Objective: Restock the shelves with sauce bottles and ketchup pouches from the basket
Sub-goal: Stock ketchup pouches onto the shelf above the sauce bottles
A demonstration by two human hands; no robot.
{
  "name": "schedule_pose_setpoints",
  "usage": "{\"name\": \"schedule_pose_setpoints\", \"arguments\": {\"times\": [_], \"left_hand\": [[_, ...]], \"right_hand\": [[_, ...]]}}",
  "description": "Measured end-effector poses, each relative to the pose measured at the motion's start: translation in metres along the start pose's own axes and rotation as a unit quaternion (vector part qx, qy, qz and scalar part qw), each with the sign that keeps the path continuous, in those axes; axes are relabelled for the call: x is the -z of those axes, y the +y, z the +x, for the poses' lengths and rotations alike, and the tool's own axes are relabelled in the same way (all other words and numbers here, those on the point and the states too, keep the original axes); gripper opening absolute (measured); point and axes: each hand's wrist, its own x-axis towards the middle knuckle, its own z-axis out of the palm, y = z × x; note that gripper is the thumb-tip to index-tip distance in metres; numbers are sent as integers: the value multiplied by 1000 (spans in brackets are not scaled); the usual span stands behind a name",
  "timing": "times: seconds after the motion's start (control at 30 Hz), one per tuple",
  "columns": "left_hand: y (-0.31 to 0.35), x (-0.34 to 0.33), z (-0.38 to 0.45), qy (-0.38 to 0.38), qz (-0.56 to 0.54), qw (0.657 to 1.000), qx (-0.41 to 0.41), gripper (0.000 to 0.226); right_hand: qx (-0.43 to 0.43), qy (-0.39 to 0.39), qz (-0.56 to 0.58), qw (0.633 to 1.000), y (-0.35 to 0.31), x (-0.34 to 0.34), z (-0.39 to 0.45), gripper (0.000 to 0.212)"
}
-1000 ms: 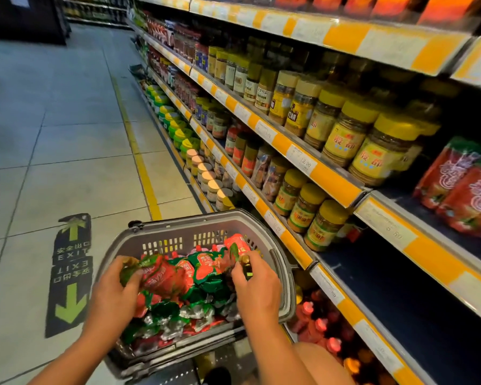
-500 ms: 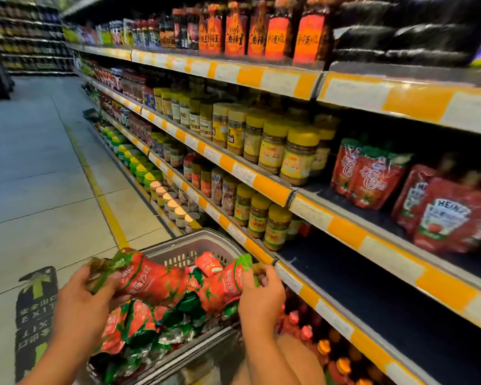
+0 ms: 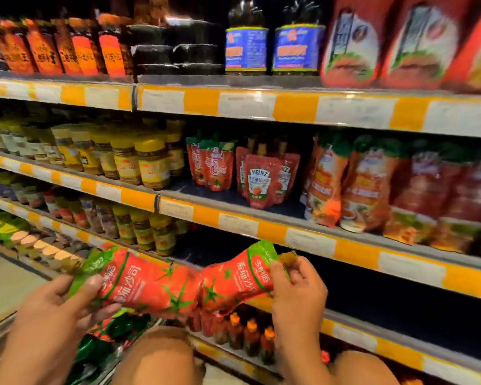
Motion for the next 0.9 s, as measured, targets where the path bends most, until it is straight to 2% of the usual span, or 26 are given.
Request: {"name": "schedule_pose_setpoints", "arguments": {"times": [0.07,0.17,0.2,0.23,0.3,0.37,0.47,0.67,0.83,0.9], "left_hand": [[1,-35,-10,-44,-25,998,29,16],[-3,-89,-25,-107,-15,992,60,53],[-6,-106,-33,-117,-16,991,70,55],[-8,-125,-43,-154,-6,985,72,48],[-17,-162,-64,-200,4,977,73,20],[-29,-195,-85,-215,-17,970,109,8],[-48,-242,-119,-238,-15,957,167,7],[-88,-311,-182,-291,-7,924,248,9],[-113,-353,-217,-304,-10,912,274,12],[-120,-372,-223,-307,-21,911,276,9]], "right_hand": [[1,47,27,999,-10,42,5,25],[-8,116,45,992,-20,108,8,28],[-8,139,43,989,-22,130,8,26],[-5,163,40,986,-24,152,7,24],[11,213,43,976,-26,193,4,18],[28,260,54,964,-25,229,-1,6],[36,330,53,942,-21,277,-9,9],[45,420,22,906,-19,349,-23,11],[48,469,21,882,-22,388,-20,12],[71,482,14,873,-29,401,-13,5]]}}
